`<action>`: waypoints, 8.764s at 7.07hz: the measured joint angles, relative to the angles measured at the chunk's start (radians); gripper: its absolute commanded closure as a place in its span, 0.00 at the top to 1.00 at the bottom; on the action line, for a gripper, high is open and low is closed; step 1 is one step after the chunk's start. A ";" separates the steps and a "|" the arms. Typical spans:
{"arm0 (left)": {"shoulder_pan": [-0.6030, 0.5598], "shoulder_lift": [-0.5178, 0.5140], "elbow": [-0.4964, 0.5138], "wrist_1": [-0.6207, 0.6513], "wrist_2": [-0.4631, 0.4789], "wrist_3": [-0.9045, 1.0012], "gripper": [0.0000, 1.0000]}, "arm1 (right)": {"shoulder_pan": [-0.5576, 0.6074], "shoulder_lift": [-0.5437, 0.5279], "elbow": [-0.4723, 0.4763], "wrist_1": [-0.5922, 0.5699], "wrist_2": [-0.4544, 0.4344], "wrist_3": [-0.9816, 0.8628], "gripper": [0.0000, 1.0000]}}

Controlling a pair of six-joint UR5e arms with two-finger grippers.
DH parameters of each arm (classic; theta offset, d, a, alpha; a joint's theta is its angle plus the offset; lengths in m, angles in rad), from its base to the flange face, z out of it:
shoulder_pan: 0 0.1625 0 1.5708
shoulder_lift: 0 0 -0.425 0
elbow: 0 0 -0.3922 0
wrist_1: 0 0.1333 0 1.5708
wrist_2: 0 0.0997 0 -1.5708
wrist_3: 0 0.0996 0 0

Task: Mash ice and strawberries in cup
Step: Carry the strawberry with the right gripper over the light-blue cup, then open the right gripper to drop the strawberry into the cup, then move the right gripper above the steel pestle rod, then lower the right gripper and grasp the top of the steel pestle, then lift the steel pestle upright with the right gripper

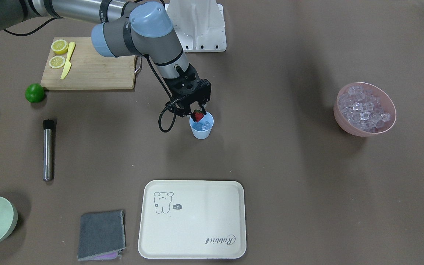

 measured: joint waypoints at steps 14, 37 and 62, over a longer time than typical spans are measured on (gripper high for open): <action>-0.009 -0.014 -0.033 0.002 -0.001 -0.006 0.97 | 0.437 -0.175 -0.016 0.111 0.490 -0.033 1.00; -0.078 -0.382 -0.071 0.539 0.354 -0.149 0.97 | 0.472 -0.337 -0.168 -0.259 0.370 -0.408 1.00; -0.072 -0.398 -0.039 0.545 0.353 -0.153 0.97 | 0.571 -0.249 0.011 -0.256 0.352 -0.343 0.00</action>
